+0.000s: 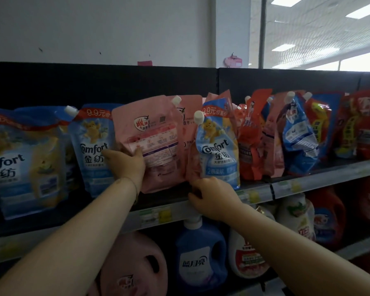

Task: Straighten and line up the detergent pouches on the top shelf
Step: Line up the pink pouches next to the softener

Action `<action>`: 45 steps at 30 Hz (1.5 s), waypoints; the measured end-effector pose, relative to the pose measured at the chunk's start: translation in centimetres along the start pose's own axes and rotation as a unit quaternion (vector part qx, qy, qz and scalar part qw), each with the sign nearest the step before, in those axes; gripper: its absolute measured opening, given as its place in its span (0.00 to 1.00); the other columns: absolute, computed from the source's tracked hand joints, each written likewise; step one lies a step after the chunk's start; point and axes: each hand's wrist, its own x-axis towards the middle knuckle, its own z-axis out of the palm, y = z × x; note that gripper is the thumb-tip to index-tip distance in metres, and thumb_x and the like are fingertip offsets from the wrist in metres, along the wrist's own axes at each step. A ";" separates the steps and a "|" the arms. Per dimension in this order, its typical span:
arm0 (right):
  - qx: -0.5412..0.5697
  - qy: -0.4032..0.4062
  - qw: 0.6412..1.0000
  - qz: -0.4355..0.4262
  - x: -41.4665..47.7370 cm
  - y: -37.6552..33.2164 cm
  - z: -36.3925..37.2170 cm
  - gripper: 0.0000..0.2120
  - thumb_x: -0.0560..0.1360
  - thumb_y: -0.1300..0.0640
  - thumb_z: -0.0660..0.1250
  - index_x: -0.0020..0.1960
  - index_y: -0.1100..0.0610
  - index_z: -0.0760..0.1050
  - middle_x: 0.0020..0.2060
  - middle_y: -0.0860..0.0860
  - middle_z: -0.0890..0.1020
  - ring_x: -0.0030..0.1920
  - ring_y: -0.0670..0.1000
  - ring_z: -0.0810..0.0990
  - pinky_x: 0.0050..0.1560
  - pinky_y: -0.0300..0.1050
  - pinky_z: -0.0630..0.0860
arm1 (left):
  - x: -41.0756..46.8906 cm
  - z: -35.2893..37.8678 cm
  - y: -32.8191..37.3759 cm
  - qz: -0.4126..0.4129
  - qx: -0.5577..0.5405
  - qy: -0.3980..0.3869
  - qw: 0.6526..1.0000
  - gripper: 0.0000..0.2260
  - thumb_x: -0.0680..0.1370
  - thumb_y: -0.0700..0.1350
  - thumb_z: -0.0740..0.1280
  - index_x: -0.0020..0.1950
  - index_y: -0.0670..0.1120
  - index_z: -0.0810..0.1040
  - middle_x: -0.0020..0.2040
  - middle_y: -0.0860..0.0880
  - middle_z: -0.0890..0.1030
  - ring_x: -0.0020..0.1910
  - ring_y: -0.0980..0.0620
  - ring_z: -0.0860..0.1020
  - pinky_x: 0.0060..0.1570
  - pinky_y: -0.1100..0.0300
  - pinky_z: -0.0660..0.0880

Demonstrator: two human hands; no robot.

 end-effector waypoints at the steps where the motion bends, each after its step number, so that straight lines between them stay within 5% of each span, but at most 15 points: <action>1: 0.001 0.007 1.000 -0.003 -0.1 0.0 0.0 0.10 0.76 0.49 0.61 0.45 0.55 0.75 0.43 0.53 0.80 0.44 0.57 0.79 0.40 0.46 0.73 | -0.5 -0.4 -0.2 0.027 0.014 0.001 1.000 0.22 0.72 0.42 0.72 0.59 0.39 0.65 0.60 0.40 0.73 0.58 0.42 0.75 0.54 0.54 0.72; 4: -0.002 0.033 0.999 -0.007 -0.2 0.1 0.0 0.11 0.76 0.49 0.60 0.40 0.55 0.72 0.39 0.52 0.79 0.41 0.56 0.78 0.36 0.45 0.71 | -2.9 -1.2 -0.5 0.098 0.063 -0.014 0.993 0.11 0.72 0.40 0.69 0.48 0.43 0.67 0.46 0.47 0.73 0.46 0.46 0.76 0.43 0.53 0.74; 9: -0.056 0.093 0.993 0.047 -0.7 0.9 -1.4 0.19 0.78 0.44 0.58 0.35 0.55 0.70 0.32 0.50 0.75 0.36 0.54 0.76 0.32 0.44 0.64 | -7.5 -0.2 -1.3 0.268 0.047 -0.138 0.952 0.10 0.73 0.40 0.69 0.47 0.46 0.67 0.47 0.48 0.71 0.45 0.49 0.73 0.44 0.56 0.72; 12: -0.104 0.097 0.985 0.101 -0.7 2.1 -2.6 0.21 0.78 0.39 0.56 0.38 0.55 0.67 0.35 0.50 0.74 0.37 0.53 0.76 0.34 0.43 0.65 | -9.5 1.3 0.0 0.268 -0.006 -0.257 0.928 0.12 0.75 0.49 0.70 0.54 0.51 0.70 0.52 0.52 0.75 0.51 0.54 0.75 0.50 0.60 0.75; 15: -0.108 0.059 0.984 0.127 -0.4 3.0 -2.9 0.21 0.77 0.36 0.57 0.45 0.54 0.70 0.39 0.51 0.77 0.37 0.52 0.75 0.35 0.43 0.67 | -10.6 3.6 2.3 0.180 -0.058 -0.341 0.921 0.14 0.75 0.55 0.69 0.57 0.52 0.74 0.54 0.57 0.78 0.52 0.61 0.77 0.53 0.63 0.76; 19: -0.109 0.065 0.988 0.092 0.0 3.3 -1.9 0.22 0.78 0.39 0.57 0.49 0.58 0.75 0.45 0.54 0.81 0.43 0.55 0.80 0.36 0.44 0.69 | -10.9 6.3 4.1 0.046 -0.083 -0.254 0.963 0.14 0.81 0.55 0.59 0.57 0.48 0.77 0.51 0.50 0.79 0.52 0.50 0.78 0.52 0.57 0.74; 21: -0.112 0.066 0.989 0.075 0.0 3.3 -1.6 0.21 0.79 0.40 0.57 0.47 0.58 0.75 0.45 0.54 0.81 0.43 0.55 0.80 0.36 0.44 0.69 | -10.8 6.7 4.6 0.077 -0.071 -0.185 0.977 0.17 0.83 0.51 0.55 0.54 0.41 0.78 0.47 0.46 0.79 0.47 0.48 0.77 0.45 0.60 0.69; 24: -0.105 0.088 0.990 0.043 -0.2 2.9 -1.2 0.20 0.79 0.41 0.57 0.43 0.57 0.75 0.40 0.52 0.81 0.38 0.54 0.78 0.34 0.43 0.67 | -11.2 6.0 5.9 0.102 -0.114 -0.159 0.975 0.15 0.83 0.50 0.55 0.48 0.43 0.77 0.38 0.52 0.76 0.37 0.56 0.74 0.37 0.62 0.68; 28: -0.117 0.228 0.966 -0.027 0.6 0.3 0.0 0.20 0.70 0.47 0.53 0.24 0.53 0.72 0.19 0.48 0.73 0.18 0.51 0.71 0.23 0.38 0.56 | -10.6 3.9 7.4 0.120 -0.172 -0.154 0.966 0.12 0.83 0.50 0.56 0.43 0.49 0.74 0.39 0.49 0.79 0.39 0.54 0.79 0.36 0.65 0.74; 33: -0.065 0.325 0.938 -0.102 1.9 -5.4 0.4 0.20 0.68 0.50 0.54 0.19 0.54 0.67 0.15 0.48 0.69 0.13 0.51 0.67 0.21 0.34 0.57 | -7.5 -1.1 7.9 0.169 -0.177 -0.126 0.962 0.15 0.83 0.50 0.56 0.37 0.50 0.71 0.32 0.50 0.72 0.31 0.57 0.71 0.32 0.65 0.68; 39: -0.040 0.297 0.945 -0.129 4.1 -13.5 2.7 0.18 0.62 0.51 0.70 0.19 0.54 0.66 0.14 0.49 0.68 0.13 0.52 0.66 0.25 0.34 0.54 | -2.5 -7.9 5.9 0.172 -0.143 -0.055 0.973 0.13 0.82 0.51 0.56 0.40 0.51 0.73 0.38 0.43 0.79 0.38 0.47 0.78 0.38 0.56 0.75; 45: -0.048 0.268 0.953 -0.131 6.8 -20.7 5.0 0.22 0.51 0.52 0.80 0.18 0.55 0.66 0.14 0.48 0.68 0.13 0.51 0.67 0.26 0.35 0.58 | 2.5 -13.5 4.0 0.178 -0.109 -0.017 0.978 0.14 0.83 0.51 0.56 0.40 0.49 0.74 0.35 0.49 0.77 0.31 0.62 0.75 0.31 0.66 0.72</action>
